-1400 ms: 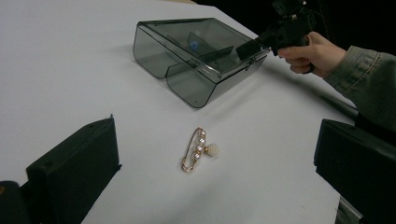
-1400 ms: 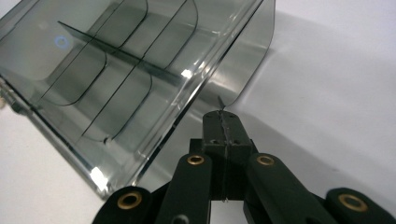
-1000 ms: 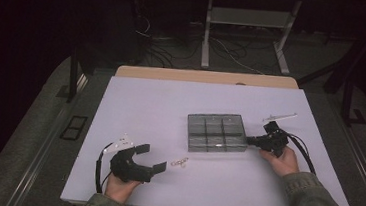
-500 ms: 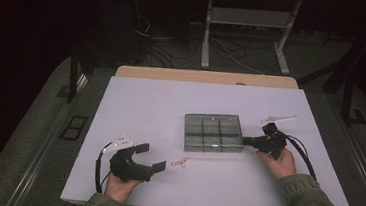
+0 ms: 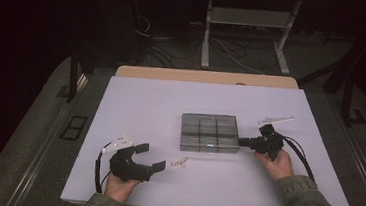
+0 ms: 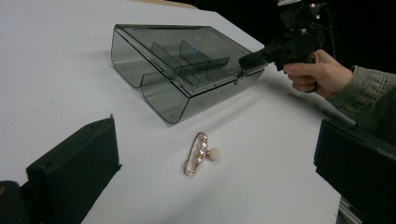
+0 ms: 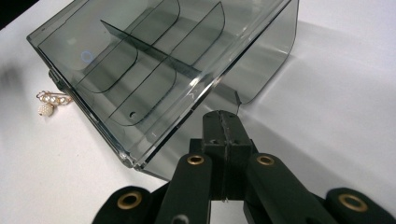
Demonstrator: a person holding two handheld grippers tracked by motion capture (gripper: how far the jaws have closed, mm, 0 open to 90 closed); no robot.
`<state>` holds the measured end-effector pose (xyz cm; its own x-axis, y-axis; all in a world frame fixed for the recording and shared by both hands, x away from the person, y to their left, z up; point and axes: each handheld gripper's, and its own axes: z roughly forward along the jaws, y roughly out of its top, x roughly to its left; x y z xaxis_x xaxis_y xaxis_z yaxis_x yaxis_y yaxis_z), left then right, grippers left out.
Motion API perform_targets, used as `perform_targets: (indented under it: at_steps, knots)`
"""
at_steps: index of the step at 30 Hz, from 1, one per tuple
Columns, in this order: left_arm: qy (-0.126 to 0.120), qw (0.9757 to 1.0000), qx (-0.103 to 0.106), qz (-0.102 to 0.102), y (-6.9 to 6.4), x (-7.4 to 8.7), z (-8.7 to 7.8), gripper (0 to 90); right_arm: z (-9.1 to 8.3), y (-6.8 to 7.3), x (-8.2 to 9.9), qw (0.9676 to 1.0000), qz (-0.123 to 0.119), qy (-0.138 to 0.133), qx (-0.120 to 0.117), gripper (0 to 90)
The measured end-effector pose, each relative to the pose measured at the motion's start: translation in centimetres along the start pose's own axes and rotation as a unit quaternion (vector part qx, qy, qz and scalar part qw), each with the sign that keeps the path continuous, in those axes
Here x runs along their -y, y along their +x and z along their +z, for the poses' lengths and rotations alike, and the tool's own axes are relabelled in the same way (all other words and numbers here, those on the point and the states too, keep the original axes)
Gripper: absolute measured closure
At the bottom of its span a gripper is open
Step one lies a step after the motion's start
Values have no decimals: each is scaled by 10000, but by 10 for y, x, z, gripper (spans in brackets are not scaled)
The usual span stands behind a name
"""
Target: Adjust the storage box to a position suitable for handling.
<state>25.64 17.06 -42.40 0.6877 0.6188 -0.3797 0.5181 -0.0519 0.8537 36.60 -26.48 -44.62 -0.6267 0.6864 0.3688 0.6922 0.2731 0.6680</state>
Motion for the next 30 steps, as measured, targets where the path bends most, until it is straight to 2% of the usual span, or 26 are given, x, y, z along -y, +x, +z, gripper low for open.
perform_targets:
  at_steps: [10,14,19,24,30]
  knots:
    - [-2,10000,5,7,0,0,0,0,3,5,0,10000,-68,-5,-65,894]
    - [0,10000,3,7,0,0,0,0,5,8,-1,9999,-112,31,-24,894]
    - [-23,10000,-3,3,0,0,-1,0,4,6,-2,10000,-50,15,-26,880]
    - [-23,10000,2,9,-1,0,0,0,-3,6,-3,10000,17,-65,1,849]
    - [-26,10000,22,11,-1,0,0,0,-17,8,-6,9994,98,-317,-63,808]
